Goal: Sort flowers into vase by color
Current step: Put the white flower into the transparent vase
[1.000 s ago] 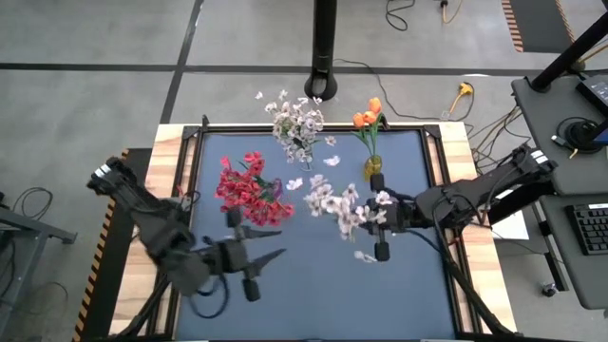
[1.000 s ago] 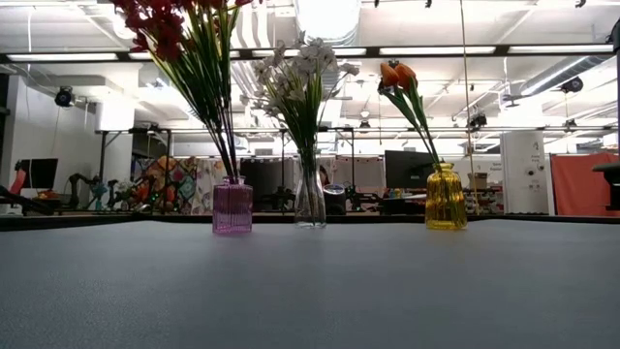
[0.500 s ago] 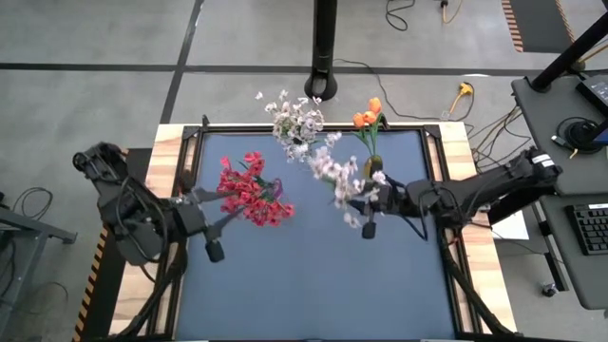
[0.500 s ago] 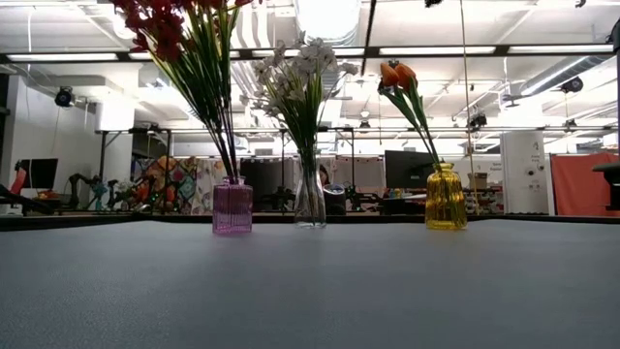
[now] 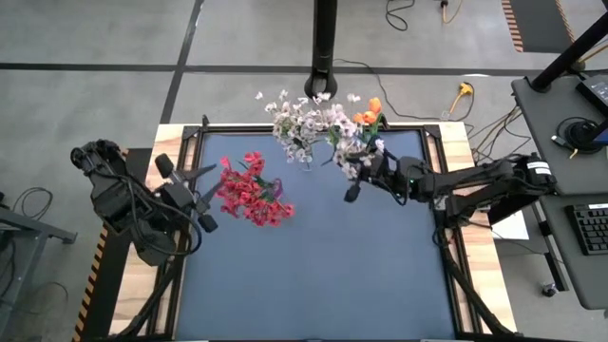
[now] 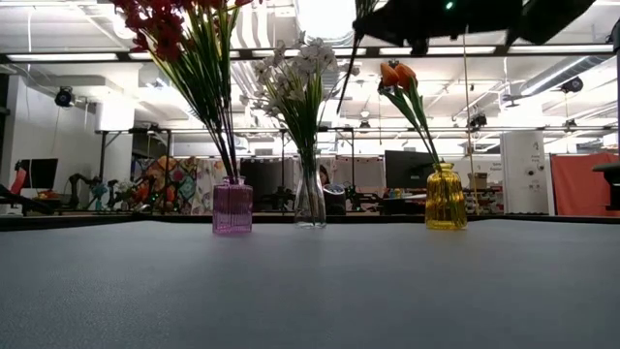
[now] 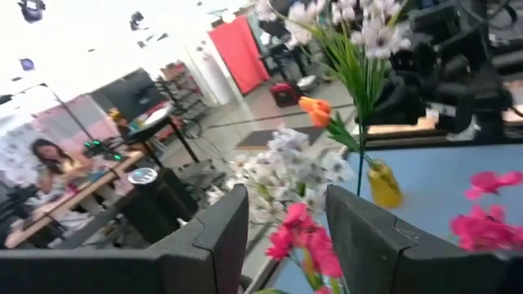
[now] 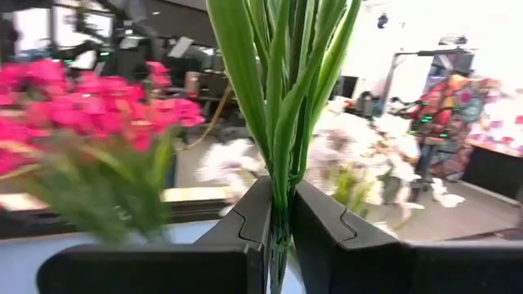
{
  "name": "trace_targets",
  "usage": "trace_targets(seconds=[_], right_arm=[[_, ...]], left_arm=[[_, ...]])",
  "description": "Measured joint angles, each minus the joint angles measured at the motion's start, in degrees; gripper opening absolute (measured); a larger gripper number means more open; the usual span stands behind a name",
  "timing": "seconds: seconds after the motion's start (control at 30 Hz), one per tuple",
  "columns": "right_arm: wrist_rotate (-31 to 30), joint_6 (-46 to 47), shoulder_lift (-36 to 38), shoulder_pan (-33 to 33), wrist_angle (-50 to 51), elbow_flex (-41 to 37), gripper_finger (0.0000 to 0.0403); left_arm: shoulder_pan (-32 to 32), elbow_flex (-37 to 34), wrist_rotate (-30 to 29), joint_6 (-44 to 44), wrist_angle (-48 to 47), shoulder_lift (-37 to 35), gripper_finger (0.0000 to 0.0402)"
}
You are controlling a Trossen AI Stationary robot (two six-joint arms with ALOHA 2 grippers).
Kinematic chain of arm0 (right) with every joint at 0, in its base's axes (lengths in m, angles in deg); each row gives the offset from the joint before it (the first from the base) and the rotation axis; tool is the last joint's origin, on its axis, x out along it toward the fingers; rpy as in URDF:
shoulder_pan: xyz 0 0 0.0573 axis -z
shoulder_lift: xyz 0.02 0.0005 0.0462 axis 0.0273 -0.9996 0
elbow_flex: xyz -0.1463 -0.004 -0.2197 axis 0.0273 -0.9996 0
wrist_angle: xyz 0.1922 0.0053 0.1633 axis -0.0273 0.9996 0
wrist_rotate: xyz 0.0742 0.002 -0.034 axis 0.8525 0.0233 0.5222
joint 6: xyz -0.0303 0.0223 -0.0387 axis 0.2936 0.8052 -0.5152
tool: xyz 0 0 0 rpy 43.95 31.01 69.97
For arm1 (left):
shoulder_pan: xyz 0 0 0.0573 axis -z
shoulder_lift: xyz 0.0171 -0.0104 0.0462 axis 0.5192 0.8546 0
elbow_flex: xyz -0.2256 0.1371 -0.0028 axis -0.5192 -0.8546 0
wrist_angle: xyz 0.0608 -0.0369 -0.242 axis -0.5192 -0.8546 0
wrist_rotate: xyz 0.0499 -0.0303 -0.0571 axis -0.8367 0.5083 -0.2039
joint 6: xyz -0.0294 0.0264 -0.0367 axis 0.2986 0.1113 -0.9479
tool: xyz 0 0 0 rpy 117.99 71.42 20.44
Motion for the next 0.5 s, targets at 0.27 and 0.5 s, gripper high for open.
trace_targets(seconds=[0.27,0.5], right_arm=[[4.22,-0.03,-7.47,5.95,-3.8,3.5,0.0034],[4.16,-2.61,-11.48,7.15,-3.71,5.94,0.0034]], left_arm=[[0.0,0.0,-3.19,-2.57,-2.47,0.24,0.0148],[0.02,0.0,-3.14,-2.57,-2.47,1.29,0.0148]])
